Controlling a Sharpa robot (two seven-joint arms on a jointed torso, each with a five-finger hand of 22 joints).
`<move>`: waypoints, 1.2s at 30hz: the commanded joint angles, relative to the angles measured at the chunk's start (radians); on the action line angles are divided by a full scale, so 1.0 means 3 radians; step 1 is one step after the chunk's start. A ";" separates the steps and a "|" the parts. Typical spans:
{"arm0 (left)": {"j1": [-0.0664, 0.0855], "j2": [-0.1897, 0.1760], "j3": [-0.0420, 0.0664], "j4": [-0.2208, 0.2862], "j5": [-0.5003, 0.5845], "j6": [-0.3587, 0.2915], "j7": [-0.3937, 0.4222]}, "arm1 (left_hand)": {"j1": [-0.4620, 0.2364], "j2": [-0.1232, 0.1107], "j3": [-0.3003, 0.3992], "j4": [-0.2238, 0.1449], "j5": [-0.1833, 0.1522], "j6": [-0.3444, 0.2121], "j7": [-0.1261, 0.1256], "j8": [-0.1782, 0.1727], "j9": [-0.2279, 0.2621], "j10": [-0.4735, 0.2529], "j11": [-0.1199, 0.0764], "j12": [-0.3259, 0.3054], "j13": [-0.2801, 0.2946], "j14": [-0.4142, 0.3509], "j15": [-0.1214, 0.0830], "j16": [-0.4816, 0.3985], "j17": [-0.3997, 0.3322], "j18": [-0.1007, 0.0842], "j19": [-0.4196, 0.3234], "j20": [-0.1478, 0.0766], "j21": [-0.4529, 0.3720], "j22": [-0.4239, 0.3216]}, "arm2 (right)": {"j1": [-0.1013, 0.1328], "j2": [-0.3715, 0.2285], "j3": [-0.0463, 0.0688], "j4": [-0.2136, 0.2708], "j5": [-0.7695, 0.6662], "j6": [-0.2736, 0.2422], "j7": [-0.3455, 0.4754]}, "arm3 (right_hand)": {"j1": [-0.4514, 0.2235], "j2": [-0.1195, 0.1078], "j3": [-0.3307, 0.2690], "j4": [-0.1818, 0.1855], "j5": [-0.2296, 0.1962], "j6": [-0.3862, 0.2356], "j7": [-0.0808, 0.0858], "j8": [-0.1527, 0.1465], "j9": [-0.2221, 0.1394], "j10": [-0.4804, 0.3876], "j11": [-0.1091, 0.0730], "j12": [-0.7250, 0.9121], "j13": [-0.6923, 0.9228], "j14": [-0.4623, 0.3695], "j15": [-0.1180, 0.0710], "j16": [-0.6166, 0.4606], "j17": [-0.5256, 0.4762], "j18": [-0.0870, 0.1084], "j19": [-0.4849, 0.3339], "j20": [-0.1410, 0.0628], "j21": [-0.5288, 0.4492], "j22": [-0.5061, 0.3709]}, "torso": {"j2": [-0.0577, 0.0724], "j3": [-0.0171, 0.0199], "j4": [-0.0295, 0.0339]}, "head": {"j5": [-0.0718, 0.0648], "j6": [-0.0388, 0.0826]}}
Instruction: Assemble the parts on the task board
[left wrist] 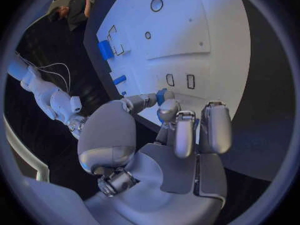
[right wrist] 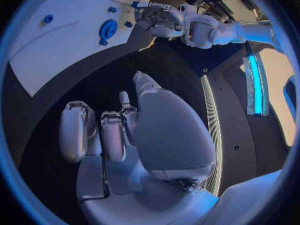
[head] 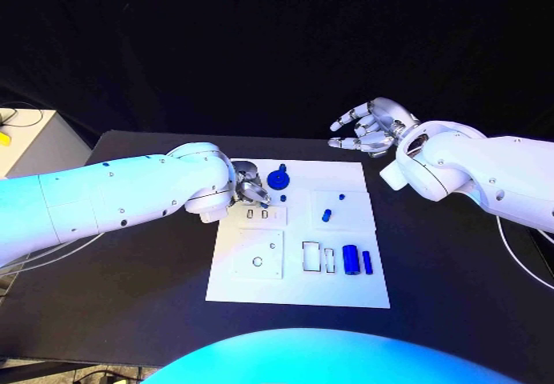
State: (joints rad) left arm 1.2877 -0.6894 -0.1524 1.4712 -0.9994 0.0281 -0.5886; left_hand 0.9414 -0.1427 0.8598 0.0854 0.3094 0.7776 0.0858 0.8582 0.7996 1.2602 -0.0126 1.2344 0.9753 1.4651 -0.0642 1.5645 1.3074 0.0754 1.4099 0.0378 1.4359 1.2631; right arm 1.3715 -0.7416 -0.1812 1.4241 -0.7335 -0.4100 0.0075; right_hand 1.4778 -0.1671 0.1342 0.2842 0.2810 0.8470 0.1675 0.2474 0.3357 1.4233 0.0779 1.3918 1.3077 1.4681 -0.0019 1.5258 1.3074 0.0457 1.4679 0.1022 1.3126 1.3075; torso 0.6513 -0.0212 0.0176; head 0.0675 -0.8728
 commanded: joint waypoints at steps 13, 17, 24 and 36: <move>-0.0051 -0.0018 -0.0075 0.0066 -0.0164 -0.0071 -0.0016 | 0.0016 0.0019 0.0728 -0.0701 0.0032 0.0104 -0.0075 0.0014 -0.0004 0.0029 -0.0003 0.0025 0.0018 0.0352 -0.0026 0.0021 0.0878 -0.0040 0.0028 -0.0002 0.0022 0.0013 | -0.0003 -0.0008 0.0001 0.0010 -0.0044 0.0070 -0.0002 | -0.0026 0.0005 0.0015 0.0004 0.0014 -0.0029 -0.0005 0.0003 -0.0001 -0.0027 0.0005 -0.0013 0.0292 0.0256 0.0016 -0.0021 0.0554 0.0036 -0.0008 0.0008 -0.0017 0.0423 | 0.0004 -0.0001 0.0002 | 0.0004 0.0001; -0.0056 -0.0020 -0.0090 0.0071 -0.0166 -0.0070 -0.0019 | 0.0016 0.0019 0.0728 -0.0701 0.0032 0.0104 -0.0075 0.0014 -0.0004 0.0029 -0.0003 0.0025 0.0018 0.0352 -0.0026 0.0021 0.0878 -0.0040 0.0028 -0.0002 0.0022 0.0013 | -0.0004 -0.0010 0.0001 0.0011 -0.0044 0.0071 -0.0002 | -0.0032 0.0002 0.0018 0.0002 0.0012 -0.0030 -0.0005 0.0006 0.0000 -0.0028 0.0005 -0.0014 0.0291 0.0255 0.0016 -0.0023 0.0551 0.0037 -0.0009 0.0008 -0.0020 0.0422 | 0.0006 -0.0003 0.0000 | 0.0003 0.0001; -0.0066 -0.0023 -0.0100 0.0083 -0.0167 -0.0064 -0.0021 | 0.0014 0.0016 0.0736 -0.0704 0.0039 0.0110 -0.0078 0.0013 -0.0005 0.0036 -0.0005 0.0028 0.0024 0.0352 -0.0028 0.0021 0.0878 -0.0041 0.0029 -0.0003 0.0024 0.0016 | -0.0004 -0.0012 0.0001 0.0012 -0.0045 0.0077 -0.0003 | -0.0032 0.0002 0.0018 0.0002 0.0012 -0.0030 -0.0005 0.0006 0.0000 -0.0028 0.0005 -0.0014 0.0291 0.0255 0.0016 -0.0023 0.0551 0.0037 -0.0009 0.0008 -0.0020 0.0422 | 0.0004 -0.0005 0.0000 | 0.0004 0.0001; -0.0070 -0.0021 -0.0102 0.0086 -0.0165 -0.0067 -0.0010 | 0.0014 0.0016 0.0736 -0.0704 0.0039 0.0110 -0.0078 0.0013 -0.0005 0.0036 -0.0005 0.0028 0.0024 0.0352 -0.0028 0.0021 0.0878 -0.0041 0.0029 -0.0003 0.0024 0.0016 | -0.0004 -0.0014 0.0001 0.0015 -0.0046 0.0090 -0.0006 | -0.0032 0.0002 0.0018 0.0002 0.0012 -0.0030 -0.0005 0.0006 0.0000 -0.0028 0.0005 -0.0014 0.0291 0.0255 0.0016 -0.0023 0.0551 0.0037 -0.0009 0.0008 -0.0020 0.0422 | 0.0006 -0.0004 0.0000 | 0.0005 0.0001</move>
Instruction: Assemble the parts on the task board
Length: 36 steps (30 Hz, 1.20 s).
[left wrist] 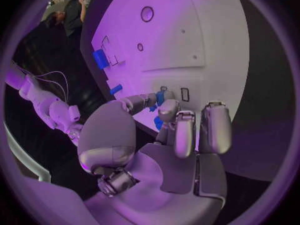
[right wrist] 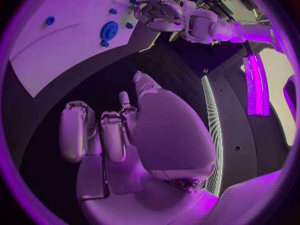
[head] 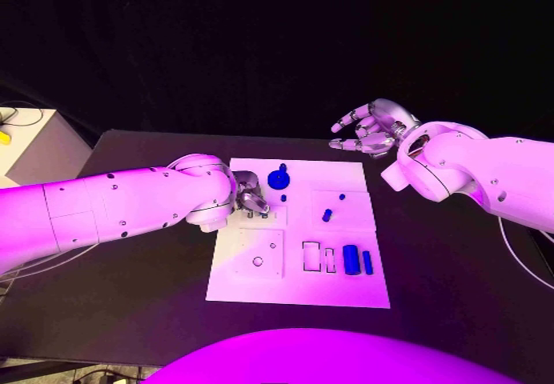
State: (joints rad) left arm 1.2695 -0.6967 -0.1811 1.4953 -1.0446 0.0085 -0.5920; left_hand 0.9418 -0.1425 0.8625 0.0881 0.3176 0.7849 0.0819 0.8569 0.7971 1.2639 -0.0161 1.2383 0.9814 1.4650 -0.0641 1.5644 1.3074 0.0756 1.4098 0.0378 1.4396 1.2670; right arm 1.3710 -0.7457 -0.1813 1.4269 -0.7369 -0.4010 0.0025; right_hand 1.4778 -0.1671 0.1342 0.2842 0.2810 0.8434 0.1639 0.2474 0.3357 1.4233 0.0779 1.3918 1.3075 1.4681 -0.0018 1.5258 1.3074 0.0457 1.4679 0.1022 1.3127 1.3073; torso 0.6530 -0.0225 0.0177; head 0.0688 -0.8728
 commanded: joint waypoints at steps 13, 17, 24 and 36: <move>-0.0006 -0.0038 0.0003 0.0014 0.0037 0.0010 0.0008 | 0.0010 0.0012 0.0749 -0.0722 0.0025 0.0100 -0.0070 0.0017 -0.0002 0.0034 0.0001 0.0016 0.0005 0.0353 -0.0033 0.0021 0.0878 -0.0044 0.0038 -0.0007 0.0019 0.0018 | -0.0005 0.0004 0.0001 -0.0002 -0.0035 0.0072 0.0009 | -0.0039 0.0000 0.0022 0.0001 0.0009 -0.0020 0.0007 0.0009 0.0001 -0.0028 0.0005 -0.0014 0.0291 0.0255 0.0016 -0.0023 0.0551 0.0037 -0.0008 0.0009 -0.0021 0.0423 | -0.0003 0.0003 -0.0003 | -0.0001 0.0001; -0.0001 -0.0051 0.0031 0.0027 0.0051 0.0037 0.0006 | 0.0010 0.0012 0.0749 -0.0722 0.0025 0.0100 -0.0070 0.0017 -0.0002 0.0034 0.0001 0.0016 0.0005 0.0353 -0.0033 0.0021 0.0878 -0.0044 0.0038 -0.0007 0.0019 0.0018 | -0.0008 0.0008 0.0001 -0.0007 -0.0035 0.0077 0.0008 | -0.0039 0.0000 0.0022 0.0001 0.0009 -0.0020 0.0007 0.0009 0.0001 -0.0028 0.0005 -0.0014 0.0291 0.0255 0.0016 -0.0023 0.0551 0.0037 -0.0008 0.0009 -0.0021 0.0423 | -0.0001 0.0003 -0.0001 | 0.0001 0.0001; 0.0014 -0.0049 0.0061 0.0030 0.0068 0.0129 -0.0003 | 0.0010 0.0011 0.0755 -0.0725 0.0027 0.0104 -0.0071 0.0016 -0.0003 0.0036 -0.0001 0.0015 0.0005 0.0353 -0.0034 0.0021 0.0878 -0.0045 0.0041 -0.0008 0.0022 0.0023 | -0.0014 0.0016 0.0001 -0.0016 -0.0035 0.0090 0.0006 | -0.0039 0.0000 0.0022 0.0001 0.0009 -0.0020 0.0007 0.0009 0.0001 -0.0028 0.0005 -0.0014 0.0291 0.0255 0.0016 -0.0023 0.0551 0.0037 -0.0008 0.0009 -0.0021 0.0423 | 0.0001 0.0004 -0.0005 | 0.0010 0.0001; 0.0025 -0.0013 0.0076 0.0007 0.0128 0.0262 0.0010 | 0.0010 0.0008 0.0765 -0.0730 0.0030 0.0109 -0.0073 0.0015 -0.0006 0.0038 -0.0002 0.0014 0.0003 0.0353 -0.0036 0.0021 0.0878 -0.0047 0.0046 -0.0009 0.0027 0.0034 | -0.0017 0.0021 0.0001 -0.0024 -0.0036 0.0099 0.0003 | -0.0042 -0.0001 0.0025 0.0000 0.0004 -0.0022 0.0007 0.0010 0.0002 -0.0027 0.0005 -0.0013 0.0291 0.0255 0.0016 -0.0024 0.0551 0.0037 -0.0008 0.0009 -0.0023 0.0422 | 0.0002 0.0004 -0.0006 | -0.0001 0.0001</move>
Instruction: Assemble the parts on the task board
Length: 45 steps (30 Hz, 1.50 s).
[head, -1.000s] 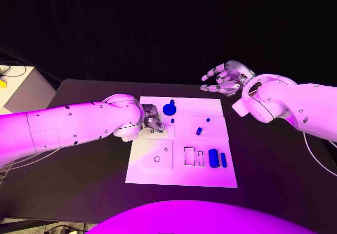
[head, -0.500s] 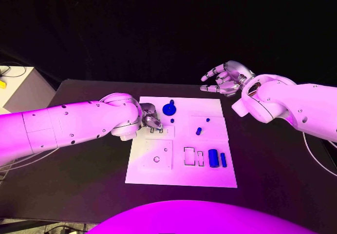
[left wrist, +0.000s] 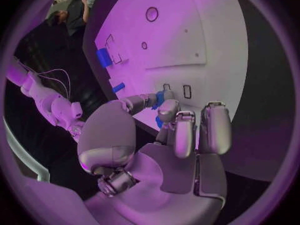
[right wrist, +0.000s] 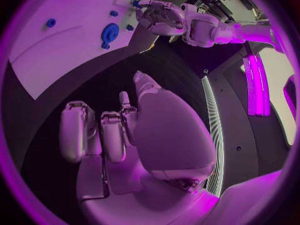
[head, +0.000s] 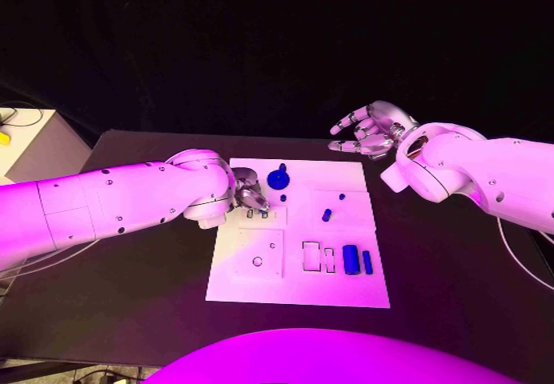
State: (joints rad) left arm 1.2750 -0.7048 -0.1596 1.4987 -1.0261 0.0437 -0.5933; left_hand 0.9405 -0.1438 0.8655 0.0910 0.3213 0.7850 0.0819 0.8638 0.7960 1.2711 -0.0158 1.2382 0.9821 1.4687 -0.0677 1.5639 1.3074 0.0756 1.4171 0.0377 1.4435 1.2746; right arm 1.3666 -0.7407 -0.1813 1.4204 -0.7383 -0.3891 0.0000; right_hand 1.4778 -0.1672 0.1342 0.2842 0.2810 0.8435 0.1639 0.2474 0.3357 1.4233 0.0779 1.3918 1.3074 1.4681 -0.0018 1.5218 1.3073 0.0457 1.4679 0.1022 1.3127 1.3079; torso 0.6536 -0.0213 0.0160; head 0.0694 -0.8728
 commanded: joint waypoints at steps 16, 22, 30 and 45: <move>0.0023 0.0068 0.0008 -0.0086 0.0052 0.0298 0.0008 | 0.0014 0.0010 0.0760 -0.0744 0.0021 0.0113 -0.0074 -0.0010 -0.0005 0.0013 -0.0004 0.0011 -0.0005 0.0340 -0.0024 0.0023 0.0878 -0.0050 0.0027 -0.0010 0.0019 0.0018 | -0.0006 0.0008 0.0000 -0.0008 -0.0031 0.0065 0.0009 | -0.0042 -0.0001 0.0025 0.0001 0.0004 -0.0023 0.0007 0.0010 0.0002 -0.0027 0.0005 -0.0013 0.0291 0.0255 0.0016 -0.0010 0.0551 0.0037 -0.0008 0.0009 -0.0023 0.0420 | -0.0003 -0.0001 0.0002 | -0.0005 0.0001; 0.0025 0.0078 0.0008 -0.0096 0.0039 0.0325 0.0003 | 0.0014 0.0009 0.0762 -0.0745 0.0023 0.0114 -0.0074 -0.0011 -0.0006 0.0012 -0.0004 0.0009 -0.0009 0.0340 -0.0024 0.0023 0.0878 -0.0050 0.0026 -0.0010 0.0018 0.0018 | -0.0006 0.0007 0.0000 -0.0008 -0.0031 0.0065 0.0009 | -0.0042 -0.0001 0.0025 0.0001 0.0004 -0.0023 0.0007 0.0010 0.0002 -0.0027 0.0005 -0.0013 0.0291 0.0255 0.0016 -0.0010 0.0551 0.0037 -0.0008 0.0009 -0.0023 0.0420 | -0.0003 -0.0001 0.0005 | -0.0009 0.0001; 0.0026 0.0088 0.0006 -0.0106 0.0032 0.0359 0.0003 | 0.0013 0.0009 0.0764 -0.0746 0.0024 0.0116 -0.0074 -0.0012 -0.0007 0.0014 -0.0004 0.0010 -0.0006 0.0340 -0.0024 0.0023 0.0878 -0.0050 0.0027 -0.0010 0.0019 0.0020 | -0.0007 0.0008 0.0000 -0.0008 -0.0031 0.0066 0.0008 | -0.0048 -0.0003 0.0030 0.0000 -0.0005 -0.0026 0.0007 0.0013 0.0003 -0.0027 0.0005 -0.0012 0.0292 0.0256 0.0016 -0.0010 0.0553 0.0037 -0.0007 0.0009 -0.0022 0.0421 | -0.0001 -0.0003 0.0005 | -0.0010 0.0001; 0.0026 0.0096 0.0001 -0.0123 0.0024 0.0358 -0.0002 | 0.0012 0.0006 0.0765 -0.0747 0.0025 0.0119 -0.0074 -0.0015 -0.0010 0.0013 -0.0004 0.0006 -0.0013 0.0340 -0.0024 0.0023 0.0878 -0.0050 0.0027 -0.0011 0.0020 0.0021 | -0.0007 0.0006 0.0000 -0.0005 -0.0031 0.0071 0.0007 | -0.0048 -0.0003 0.0030 0.0000 -0.0005 -0.0026 0.0007 0.0013 0.0003 -0.0027 0.0005 -0.0012 0.0292 0.0256 0.0016 -0.0010 0.0553 0.0037 -0.0007 0.0009 -0.0022 0.0421 | -0.0002 -0.0003 0.0002 | -0.0010 0.0001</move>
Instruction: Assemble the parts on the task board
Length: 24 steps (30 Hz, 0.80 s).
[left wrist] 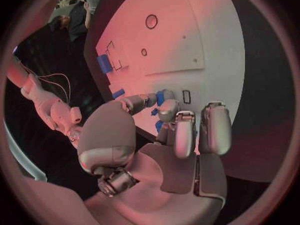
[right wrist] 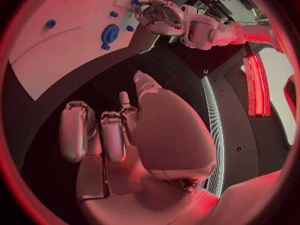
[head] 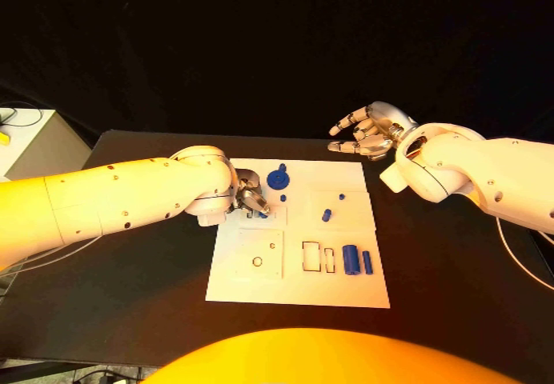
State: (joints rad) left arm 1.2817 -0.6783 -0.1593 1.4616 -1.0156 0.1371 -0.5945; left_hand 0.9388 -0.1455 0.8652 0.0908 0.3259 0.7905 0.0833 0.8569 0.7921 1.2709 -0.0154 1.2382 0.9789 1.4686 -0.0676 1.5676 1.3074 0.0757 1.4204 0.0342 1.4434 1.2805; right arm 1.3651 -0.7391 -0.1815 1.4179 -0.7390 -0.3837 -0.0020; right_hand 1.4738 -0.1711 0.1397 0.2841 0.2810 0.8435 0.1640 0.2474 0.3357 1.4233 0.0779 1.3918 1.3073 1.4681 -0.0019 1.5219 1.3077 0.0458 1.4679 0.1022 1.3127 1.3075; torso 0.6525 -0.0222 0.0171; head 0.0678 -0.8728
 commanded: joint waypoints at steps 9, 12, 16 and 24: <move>0.0004 0.0010 0.0000 -0.0001 -0.0031 0.0052 -0.0006 | 0.0017 0.0012 0.0766 -0.0746 0.0010 0.0101 -0.0079 0.0008 0.0003 0.0014 -0.0005 0.0006 -0.0003 0.0341 -0.0025 0.0011 0.0878 -0.0050 0.0016 0.0001 0.0020 0.0001 | -0.0002 -0.0003 0.0001 0.0006 -0.0029 0.0054 0.0011 | -0.0035 0.0010 0.0012 0.0000 -0.0005 -0.0026 0.0007 0.0013 0.0003 -0.0027 0.0005 -0.0012 0.0292 0.0256 0.0016 -0.0010 0.0552 0.0037 -0.0007 0.0009 -0.0022 0.0423 | 0.0002 0.0002 -0.0001 | -0.0008 0.0001; 0.0004 0.0018 -0.0001 -0.0008 -0.0032 0.0060 -0.0008 | 0.0017 0.0012 0.0766 -0.0746 0.0010 0.0101 -0.0079 0.0008 0.0003 0.0014 -0.0005 0.0006 -0.0003 0.0341 -0.0025 0.0011 0.0878 -0.0050 0.0016 0.0001 0.0020 0.0001 | -0.0002 -0.0002 0.0001 0.0005 -0.0029 0.0055 0.0010 | -0.0035 0.0010 0.0012 0.0000 -0.0005 -0.0026 0.0007 0.0013 0.0003 -0.0027 0.0005 -0.0012 0.0292 0.0256 0.0016 -0.0010 0.0552 0.0037 -0.0007 0.0009 -0.0022 0.0423 | 0.0004 0.0003 0.0001 | -0.0007 0.0001; 0.0004 0.0035 -0.0015 -0.0031 -0.0035 0.0068 -0.0011 | 0.0016 0.0012 0.0767 -0.0745 0.0010 0.0103 -0.0078 0.0005 0.0000 0.0017 -0.0005 0.0006 -0.0001 0.0341 -0.0025 0.0011 0.0878 -0.0051 0.0017 0.0000 0.0021 0.0003 | -0.0002 0.0000 0.0001 0.0004 -0.0029 0.0056 0.0011 | -0.0035 0.0010 0.0012 0.0000 -0.0005 -0.0026 0.0007 0.0013 0.0003 -0.0027 0.0005 -0.0012 0.0292 0.0256 0.0016 -0.0010 0.0552 0.0037 -0.0007 0.0009 -0.0022 0.0423 | 0.0002 0.0003 0.0001 | -0.0008 0.0001; 0.0004 0.0058 -0.0028 -0.0068 -0.0043 0.0069 -0.0016 | 0.0016 0.0012 0.0767 -0.0745 0.0010 0.0104 -0.0078 0.0005 0.0000 0.0017 -0.0005 0.0007 0.0000 0.0341 -0.0025 0.0011 0.0878 -0.0050 0.0016 0.0000 0.0020 0.0001 | -0.0002 -0.0003 0.0001 0.0008 -0.0029 0.0056 0.0010 | -0.0035 0.0010 0.0012 0.0000 -0.0005 -0.0026 0.0007 0.0013 0.0003 -0.0027 0.0005 -0.0012 0.0292 0.0256 0.0016 -0.0010 0.0552 0.0037 -0.0007 0.0009 -0.0022 0.0423 | 0.0000 0.0002 -0.0001 | -0.0003 0.0001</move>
State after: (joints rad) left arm 1.2853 -0.6632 -0.1646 1.4438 -1.0205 0.1413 -0.5953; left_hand 0.9388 -0.1455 0.8650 0.0906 0.3257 0.7957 0.0818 0.8559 0.7928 1.2708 -0.0152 1.2381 0.9790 1.4686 -0.0675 1.5675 1.3074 0.0757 1.4204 0.0342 1.4434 1.2802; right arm 1.3651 -0.7400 -0.1815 1.4186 -0.7392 -0.3820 -0.0032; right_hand 1.4738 -0.1711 0.1397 0.2841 0.2810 0.8435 0.1640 0.2474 0.3357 1.4233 0.0779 1.3918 1.3081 1.4681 -0.0019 1.5219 1.3075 0.0457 1.4679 0.1022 1.3127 1.3073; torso 0.6531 -0.0215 0.0168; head 0.0660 -0.8728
